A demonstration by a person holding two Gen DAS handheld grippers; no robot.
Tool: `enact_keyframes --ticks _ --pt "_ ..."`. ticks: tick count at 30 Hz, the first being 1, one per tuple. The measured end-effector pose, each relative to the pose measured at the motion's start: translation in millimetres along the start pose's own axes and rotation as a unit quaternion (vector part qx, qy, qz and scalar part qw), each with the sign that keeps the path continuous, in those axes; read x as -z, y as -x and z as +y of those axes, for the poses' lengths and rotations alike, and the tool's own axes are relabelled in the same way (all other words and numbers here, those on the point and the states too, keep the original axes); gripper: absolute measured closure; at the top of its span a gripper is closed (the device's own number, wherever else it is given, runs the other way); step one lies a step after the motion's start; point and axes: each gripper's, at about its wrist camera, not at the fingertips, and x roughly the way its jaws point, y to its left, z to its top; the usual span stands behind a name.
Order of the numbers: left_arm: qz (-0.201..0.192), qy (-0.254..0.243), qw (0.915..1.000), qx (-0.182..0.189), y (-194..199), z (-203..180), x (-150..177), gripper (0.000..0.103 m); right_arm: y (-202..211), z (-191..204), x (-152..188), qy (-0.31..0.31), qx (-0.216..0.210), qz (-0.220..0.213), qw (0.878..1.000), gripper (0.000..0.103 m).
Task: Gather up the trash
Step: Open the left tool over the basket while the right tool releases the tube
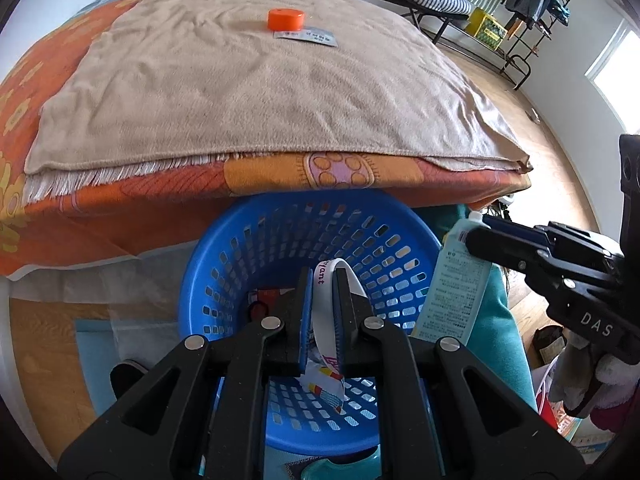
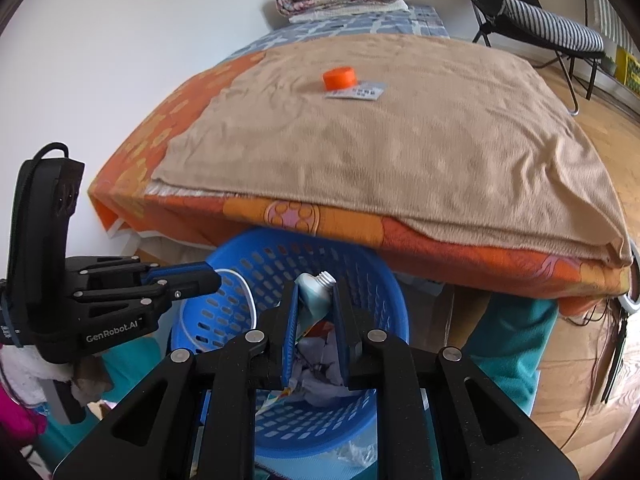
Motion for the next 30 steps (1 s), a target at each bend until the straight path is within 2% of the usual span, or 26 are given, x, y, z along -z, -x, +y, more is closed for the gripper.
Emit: enact_keyframes --ticks 1,3,4,9,11,14,17,22,26,30 --pt "0.001 0.001 1.0000 -0.001 -0.8 0.6 0.0 0.091 -1.0 -0.6 1.5 -0.003 -0.002 0.003 1.000 0.087" --pt "0.003 0.005 1.0000 -0.002 -2.5 1.3 -0.2 0.068 -2.7 -1.5 3.9 -0.006 -0.003 0.008 1.000 0.087" --pt "0.004 0.008 1.0000 0.000 -2.9 1.8 0.0 0.064 -4.0 -1.8 5.1 -0.007 -0.003 0.011 1.000 0.087" --pt "0.011 0.010 0.9999 -0.003 -5.7 1.8 0.6 0.063 -12.0 -4.7 8.9 -0.018 0.000 0.032 0.999 0.084" --pt "0.013 0.010 0.9999 -0.004 -7.1 1.2 1.0 0.063 -15.0 -6.9 9.9 -0.023 0.002 0.039 0.999 0.072" --pt "0.017 0.008 0.9998 -0.005 -9.2 0.0 1.6 0.061 -15.4 -7.8 11.6 -0.025 0.004 0.037 0.999 0.058" --pt "0.017 0.009 0.9998 -0.007 -10.0 -0.8 1.9 0.047 -16.5 -7.0 10.7 -0.020 0.009 0.039 0.999 0.058" --pt "0.015 0.009 0.9998 -0.010 -9.8 -0.6 1.7 0.046 -16.2 -7.8 8.4 -0.019 0.017 0.039 0.999 0.056" --pt "0.015 0.009 0.9998 -0.011 -9.6 -0.4 1.0 0.046 -14.4 -9.8 5.4 -0.020 0.027 0.034 0.999 0.045" --pt "0.011 0.011 0.9998 -0.014 -7.3 1.4 -3.1 0.046 -14.1 -11.8 0.6 -0.021 0.043 0.031 0.998 0.043"
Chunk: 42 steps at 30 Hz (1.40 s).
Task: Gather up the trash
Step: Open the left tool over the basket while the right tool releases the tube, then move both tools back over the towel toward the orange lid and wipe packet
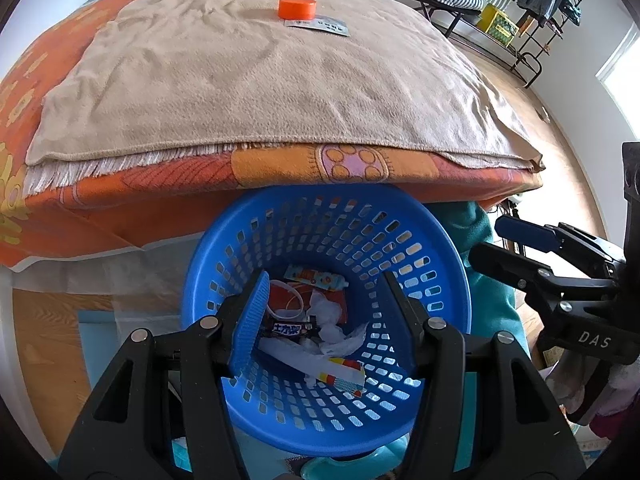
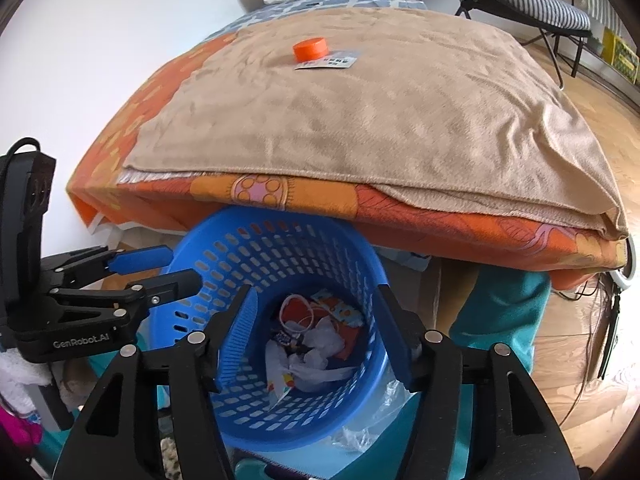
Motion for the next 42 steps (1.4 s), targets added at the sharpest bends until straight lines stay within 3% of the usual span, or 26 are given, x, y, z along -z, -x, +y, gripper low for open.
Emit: enact_keyframes --ticks 14,21,34,40,42 --pt "-0.029 0.009 0.9995 -0.002 13.4 5.3 -30.3 0.046 7.0 -0.8 -25.8 0.004 0.043 -0.019 0.999 0.041" --pt "-0.048 0.003 0.9988 -0.006 19.6 7.3 -60.4 0.046 10.7 -6.5 -43.1 -0.001 0.058 -0.036 0.998 0.041" --pt "-0.075 -0.011 0.9971 -0.006 12.7 8.7 -134.9 0.046 9.6 -13.5 -87.2 0.012 0.064 -0.071 0.995 0.041" --pt "-0.076 -0.009 0.9970 0.001 -0.5 14.1 -168.0 0.046 3.9 -28.6 -108.8 -0.010 0.043 -0.085 0.995 0.041" --pt "-0.074 -0.003 0.9973 0.006 -7.0 17.8 -179.6 0.046 -0.9 -34.0 -116.6 -0.017 0.034 -0.077 0.996 0.035"
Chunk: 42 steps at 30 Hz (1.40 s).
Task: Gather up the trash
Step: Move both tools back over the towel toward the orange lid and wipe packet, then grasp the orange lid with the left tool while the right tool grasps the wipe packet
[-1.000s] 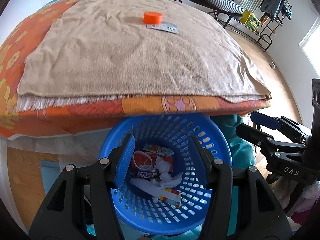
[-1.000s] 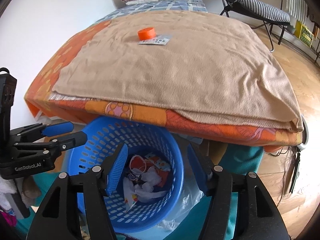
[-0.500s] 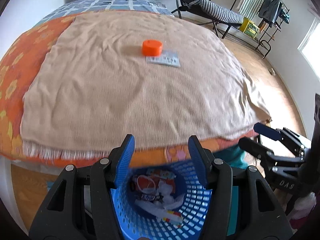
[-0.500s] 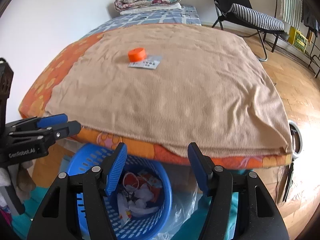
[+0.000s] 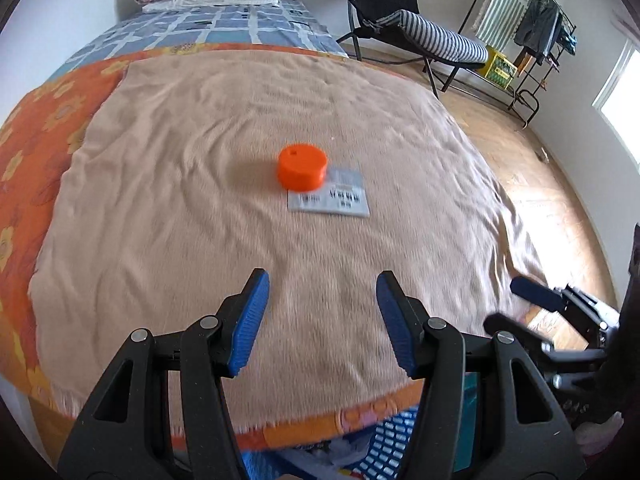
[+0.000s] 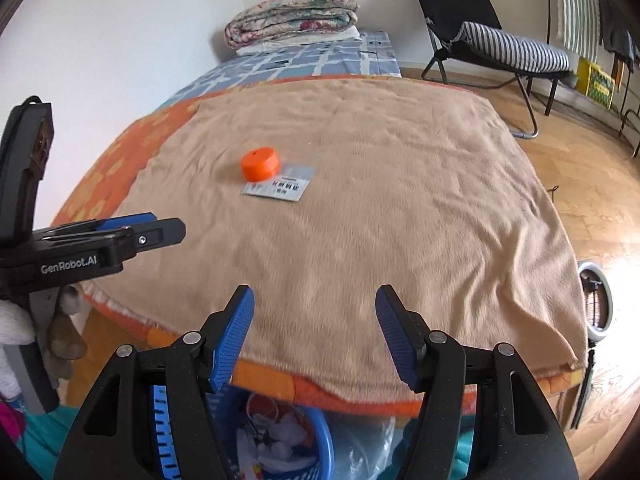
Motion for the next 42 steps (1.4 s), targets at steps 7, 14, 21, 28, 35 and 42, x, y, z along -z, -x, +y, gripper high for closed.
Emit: enact_keyframes --ticks 7,14,21,28,35,42 --pt "0.006 0.016 0.9998 0.005 -30.9 9.0 -35.7 0.046 -24.9 -13.0 -18.6 -0.027 -0.016 0.016 0.999 0.027" --pt "0.015 0.015 0.9998 0.001 -70.1 8.2 -65.8 0.046 -37.9 -15.5 -36.0 0.014 -0.039 -0.028 0.999 0.027" --pt "0.026 0.009 0.9996 -0.008 -97.6 6.8 -75.0 0.046 -66.6 -26.9 -67.6 0.042 -0.060 -0.008 0.997 0.027" --pt "0.024 0.018 0.9994 -0.015 -107.2 14.3 -75.7 0.051 -92.0 -45.0 -87.7 0.018 -0.096 0.026 0.995 0.027" --pt "0.017 0.021 0.9993 -0.026 -103.9 25.0 -79.0 0.055 -113.4 -39.0 -100.5 0.014 -0.140 0.042 0.989 0.027" --pt "0.011 0.030 0.9987 -0.040 -88.5 53.0 -80.8 0.055 -130.4 -17.4 -116.9 0.055 -0.167 0.046 0.983 0.027"
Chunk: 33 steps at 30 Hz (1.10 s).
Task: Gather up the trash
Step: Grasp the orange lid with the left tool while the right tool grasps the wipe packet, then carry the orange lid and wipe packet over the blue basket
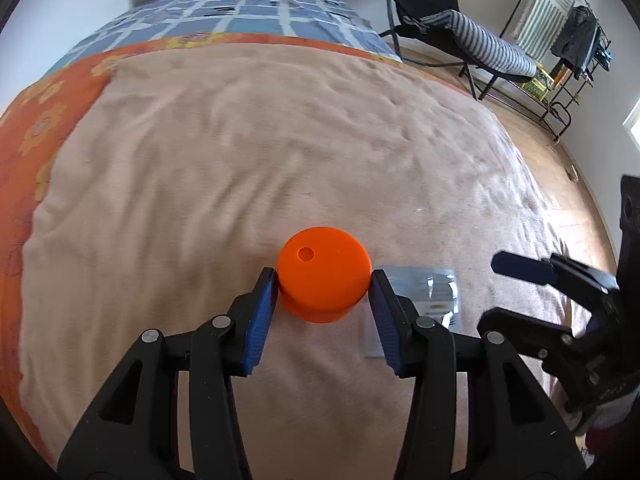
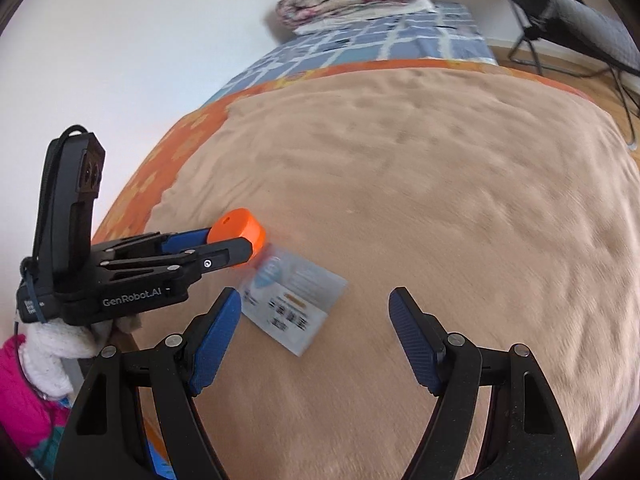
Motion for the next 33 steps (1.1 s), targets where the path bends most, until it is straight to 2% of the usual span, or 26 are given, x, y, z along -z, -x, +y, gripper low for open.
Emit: enact_keyframes --ticks 4,10,15,19,22,25,26,29,33 --pt "-0.001 0.000 1.0000 -0.004 8.3 12.9 2.9 0.055 -22.3 12.3 -17.7 0.028 -0.018 0.016 0.999 0.027" --pt "-0.002 0.002 1.0000 -0.005 16.4 24.0 9.7 0.055 -55.0 10.8 -28.6 0.012 -0.031 0.068 0.997 0.027" --pt "-0.008 -0.001 1.0000 -0.003 24.9 25.9 13.4 0.055 -46.6 17.3 -20.7 0.028 -0.059 0.103 0.993 0.027" --pt "-0.010 -0.003 0.9999 -0.007 29.0 26.2 17.0 0.055 -41.5 33.0 -5.5 0.078 -0.030 0.120 0.989 0.027" --pt "-0.009 -0.002 0.9999 -0.010 32.0 27.3 20.4 0.055 -43.3 45.1 2.2 0.114 0.016 0.121 0.986 0.028" --pt "-0.010 -0.005 0.9999 -0.012 36.9 26.6 24.9 0.055 -46.6 58.4 8.3 0.156 0.077 0.120 0.977 0.041" --pt "-0.011 -0.007 0.9998 -0.013 39.5 25.8 26.6 0.055 -47.0 62.3 11.0 0.166 0.091 0.121 0.974 0.041" --pt "-0.014 -0.011 0.9998 -0.013 45.2 23.5 31.3 0.055 -44.3 69.9 17.6 0.175 0.113 0.118 0.971 0.043" --pt "-0.017 -0.018 0.9997 -0.010 54.8 18.6 40.4 0.055 -35.4 70.6 23.9 0.164 0.117 0.104 0.974 0.045"
